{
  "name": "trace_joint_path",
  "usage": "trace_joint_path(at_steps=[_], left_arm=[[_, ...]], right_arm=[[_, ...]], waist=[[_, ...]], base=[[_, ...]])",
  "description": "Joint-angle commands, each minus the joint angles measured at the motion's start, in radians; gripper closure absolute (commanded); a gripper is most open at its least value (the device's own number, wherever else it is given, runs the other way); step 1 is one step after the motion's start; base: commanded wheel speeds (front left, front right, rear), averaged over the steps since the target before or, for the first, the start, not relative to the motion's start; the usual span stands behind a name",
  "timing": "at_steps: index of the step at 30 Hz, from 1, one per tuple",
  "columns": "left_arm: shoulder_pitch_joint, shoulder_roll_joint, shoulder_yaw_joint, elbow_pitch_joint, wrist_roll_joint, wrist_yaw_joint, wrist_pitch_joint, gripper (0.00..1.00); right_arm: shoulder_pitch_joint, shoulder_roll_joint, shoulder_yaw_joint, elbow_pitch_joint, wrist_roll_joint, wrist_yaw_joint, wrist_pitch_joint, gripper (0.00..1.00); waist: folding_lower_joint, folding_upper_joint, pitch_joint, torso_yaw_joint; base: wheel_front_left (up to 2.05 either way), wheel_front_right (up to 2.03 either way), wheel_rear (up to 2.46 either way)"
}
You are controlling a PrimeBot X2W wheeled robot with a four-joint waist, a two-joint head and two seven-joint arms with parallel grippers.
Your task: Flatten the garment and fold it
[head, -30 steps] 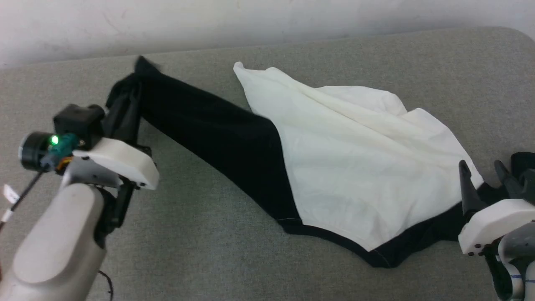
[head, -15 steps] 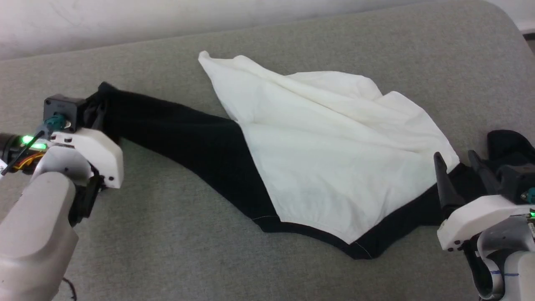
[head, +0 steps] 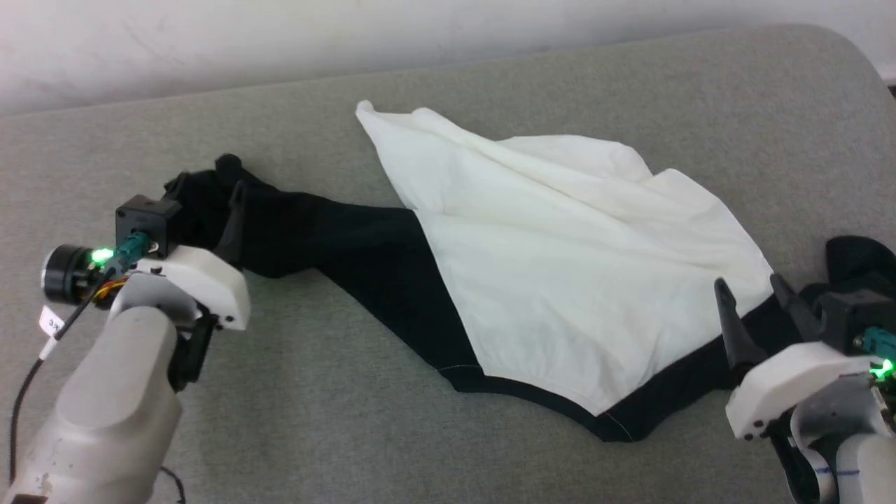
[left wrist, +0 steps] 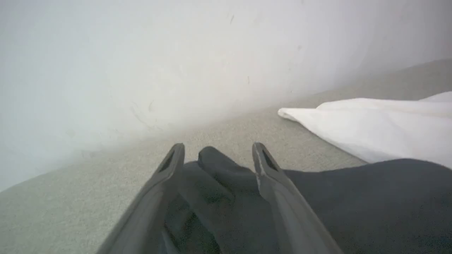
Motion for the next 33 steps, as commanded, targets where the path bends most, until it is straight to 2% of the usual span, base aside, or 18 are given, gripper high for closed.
trace_joint_path(at_steps=[1,4,9,15,18,21,24,33], left_arm=[[0.011,-0.009,0.006,-0.022,0.005,0.006,-0.016,0.0],[0.074,-0.025,0.048,-0.144,0.01,0.031,-0.037,0.0],[0.29,-0.057,0.145,-0.469,0.095,0.097,-0.038,0.0],[0.544,-0.107,0.188,-0.651,0.189,0.127,-0.039,0.0],[0.616,-0.149,0.197,-0.675,0.204,0.121,-0.039,0.0],[0.639,-0.184,0.206,-0.67,0.218,0.1,-0.039,0.0],[0.639,-0.209,0.21,-0.658,0.236,0.073,-0.039,0.0],[0.631,-0.249,0.242,-0.615,0.273,0.017,-0.039,0.0]], right_arm=[[0.015,-0.007,0.001,0.005,0.009,-0.002,0.002,0.0],[0.044,-0.024,0.011,0.011,0.02,-0.002,0.023,0.0],[0.121,-0.035,0.03,0.001,0.052,-0.002,0.128,0.0],[0.213,-0.023,0.023,-0.045,0.094,-0.002,0.326,0.0],[0.237,-0.008,-0.009,-0.046,0.089,-0.002,0.409,0.0],[0.217,0.011,-0.081,-0.01,0.109,-0.002,0.428,0.0],[0.187,0.016,-0.109,0.048,0.091,-0.002,0.427,0.0],[0.142,0.018,-0.098,0.229,0.085,-0.002,0.417,0.0]], waist=[[0.0,0.0,-0.05,0.045],[0.0,0.0,-0.087,0.074],[0.0,0.0,-0.131,0.11],[0.0,0.0,-0.157,0.142],[0.0,0.0,-0.162,0.168],[0.0,0.0,-0.162,0.197],[0.0,0.0,-0.159,0.221],[0.0,0.0,-0.155,0.245]], base=[[0.0,0.0,0.0],[0.0,0.0,0.0],[0.0,0.0,0.0],[0.0,0.0,0.0],[0.0,0.0,0.0],[0.0,0.0,0.0],[0.0,0.0,0.0],[0.0,0.0,0.0]])
